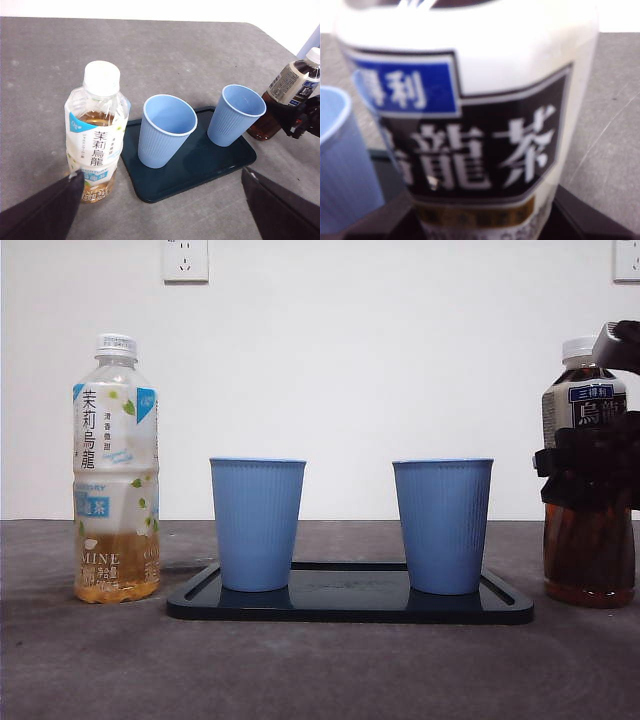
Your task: Pour the drink into the cup
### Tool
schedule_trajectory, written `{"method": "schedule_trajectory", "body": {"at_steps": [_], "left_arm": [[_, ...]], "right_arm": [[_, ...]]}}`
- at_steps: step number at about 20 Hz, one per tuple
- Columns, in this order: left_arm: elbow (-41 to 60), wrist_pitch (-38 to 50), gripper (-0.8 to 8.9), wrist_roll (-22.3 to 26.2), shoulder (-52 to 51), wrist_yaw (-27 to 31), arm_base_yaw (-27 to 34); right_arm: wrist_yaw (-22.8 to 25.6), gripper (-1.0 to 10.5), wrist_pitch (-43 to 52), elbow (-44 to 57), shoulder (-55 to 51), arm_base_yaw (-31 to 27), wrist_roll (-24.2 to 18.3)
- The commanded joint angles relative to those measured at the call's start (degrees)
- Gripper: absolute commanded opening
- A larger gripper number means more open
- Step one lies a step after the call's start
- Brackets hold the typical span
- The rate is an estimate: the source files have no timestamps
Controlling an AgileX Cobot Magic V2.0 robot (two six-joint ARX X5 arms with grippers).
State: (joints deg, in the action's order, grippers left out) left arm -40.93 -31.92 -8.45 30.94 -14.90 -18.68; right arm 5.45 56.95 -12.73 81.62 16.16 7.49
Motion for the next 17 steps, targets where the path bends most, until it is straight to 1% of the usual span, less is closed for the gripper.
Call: {"method": "schedule_trajectory", "body": {"at_steps": [1, 4, 6, 7, 8, 11, 14, 17], "left_arm": [[-0.3, 0.4, 4.86, 0.5, 0.1, 0.1, -0.4], [-0.3, 0.4, 4.86, 0.5, 0.1, 0.1, -0.4], [-0.3, 0.3, 4.86, 0.5, 0.1, 0.1, -0.4], [-0.3, 0.3, 4.86, 0.5, 0.1, 0.1, -0.4], [-0.3, 0.3, 4.87, 0.5, 0.1, 0.1, -0.4], [-0.3, 0.3, 4.86, 0.9, 0.1, 0.1, -0.4], [-0.3, 0.2, 4.86, 1.4, 0.1, 0.1, -0.4], [-0.3, 0.2, 4.87, 1.7, 0.1, 0.1, -0.4]], "right_arm": [[-0.8, 2.0, -3.3, -0.5, -4.5, 0.7, -0.6], [-0.4, 2.0, -19.2, -3.9, -12.0, 1.8, -1.6], [1.1, 2.0, -33.2, -9.0, -16.0, 2.9, -3.7], [2.3, 2.0, -38.4, -11.3, -16.9, 3.6, -5.0], [4.3, 2.0, -45.9, -15.0, -17.8, 4.8, -6.9], [10.2, 2.0, -61.0, -23.8, -18.0, 8.0, -10.3], [17.3, 2.0, -72.2, -31.4, -18.0, 12.1, -14.0], [21.9, 2.0, -80.5, -37.4, -18.0, 15.8, -18.8]]}}
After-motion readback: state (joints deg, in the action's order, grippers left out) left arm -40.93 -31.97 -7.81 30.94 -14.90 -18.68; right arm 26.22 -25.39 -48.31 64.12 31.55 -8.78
